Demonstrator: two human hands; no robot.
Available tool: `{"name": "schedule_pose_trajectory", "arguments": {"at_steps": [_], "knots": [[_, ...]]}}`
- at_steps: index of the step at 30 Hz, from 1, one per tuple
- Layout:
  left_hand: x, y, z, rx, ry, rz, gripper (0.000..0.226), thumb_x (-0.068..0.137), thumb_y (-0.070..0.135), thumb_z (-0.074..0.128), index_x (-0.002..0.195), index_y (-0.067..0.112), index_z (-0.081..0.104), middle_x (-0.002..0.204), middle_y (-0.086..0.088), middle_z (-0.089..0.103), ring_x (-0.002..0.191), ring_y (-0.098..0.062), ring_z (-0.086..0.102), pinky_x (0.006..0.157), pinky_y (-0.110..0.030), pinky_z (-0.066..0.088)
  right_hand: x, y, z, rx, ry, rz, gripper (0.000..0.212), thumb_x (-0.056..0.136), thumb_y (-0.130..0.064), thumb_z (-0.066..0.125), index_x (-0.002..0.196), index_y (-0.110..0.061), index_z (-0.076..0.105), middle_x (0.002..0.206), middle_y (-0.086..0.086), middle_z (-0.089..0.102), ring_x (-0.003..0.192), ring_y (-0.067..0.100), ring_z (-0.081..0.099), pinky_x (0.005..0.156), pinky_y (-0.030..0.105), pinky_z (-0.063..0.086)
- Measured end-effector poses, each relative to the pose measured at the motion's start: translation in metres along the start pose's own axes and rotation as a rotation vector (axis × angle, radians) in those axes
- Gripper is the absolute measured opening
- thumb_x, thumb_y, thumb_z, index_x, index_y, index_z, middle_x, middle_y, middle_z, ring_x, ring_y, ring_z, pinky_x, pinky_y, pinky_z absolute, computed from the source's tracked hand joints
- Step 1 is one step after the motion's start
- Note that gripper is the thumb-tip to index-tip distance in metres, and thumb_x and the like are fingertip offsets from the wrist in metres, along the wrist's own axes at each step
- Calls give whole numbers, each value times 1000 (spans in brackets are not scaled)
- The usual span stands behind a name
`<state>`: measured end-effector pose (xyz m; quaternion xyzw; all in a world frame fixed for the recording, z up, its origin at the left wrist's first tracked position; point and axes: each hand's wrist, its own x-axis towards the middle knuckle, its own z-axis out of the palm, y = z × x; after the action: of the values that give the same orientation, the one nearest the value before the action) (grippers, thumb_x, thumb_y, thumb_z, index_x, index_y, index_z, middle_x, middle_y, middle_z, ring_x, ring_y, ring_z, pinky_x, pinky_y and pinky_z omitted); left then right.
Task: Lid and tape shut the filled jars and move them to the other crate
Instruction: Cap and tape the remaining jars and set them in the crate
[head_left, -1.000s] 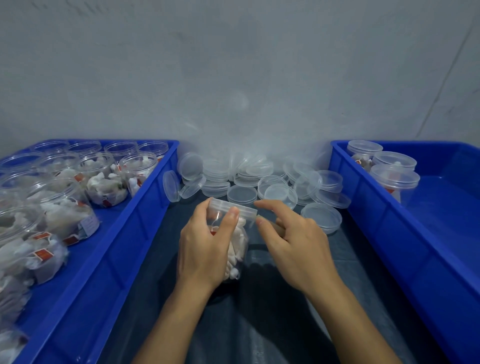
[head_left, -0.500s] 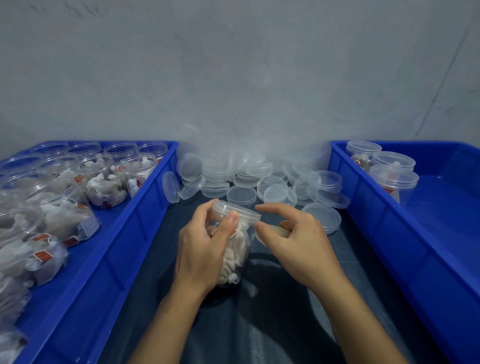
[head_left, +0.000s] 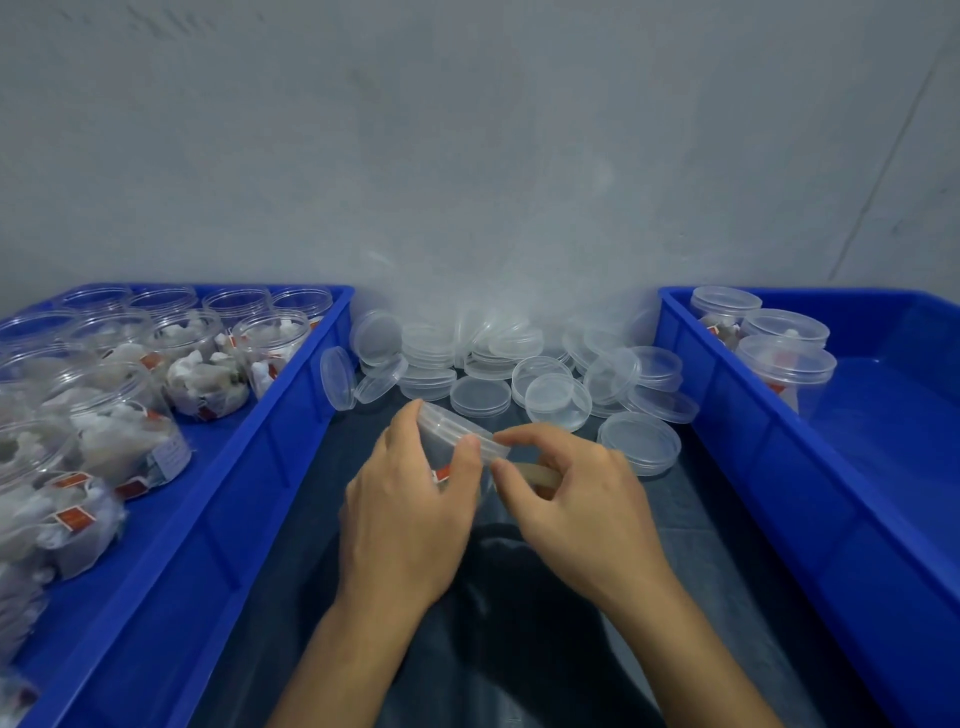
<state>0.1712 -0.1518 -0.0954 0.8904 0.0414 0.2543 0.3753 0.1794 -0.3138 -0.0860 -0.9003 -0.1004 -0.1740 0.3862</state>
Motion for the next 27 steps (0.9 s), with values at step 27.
{"name": "schedule_pose_trajectory", "arguments": {"at_steps": [27], "knots": [[9, -11, -4, -372, -85, -93, 57, 79, 84, 48, 100, 34, 65, 94, 26, 72, 87, 2, 67, 70, -24, 45, -2, -5, 2, -280, -10, -140, 41, 97, -45, 39, 137, -52, 46, 77, -8, 69, 81, 24, 67, 71, 43, 53]]}}
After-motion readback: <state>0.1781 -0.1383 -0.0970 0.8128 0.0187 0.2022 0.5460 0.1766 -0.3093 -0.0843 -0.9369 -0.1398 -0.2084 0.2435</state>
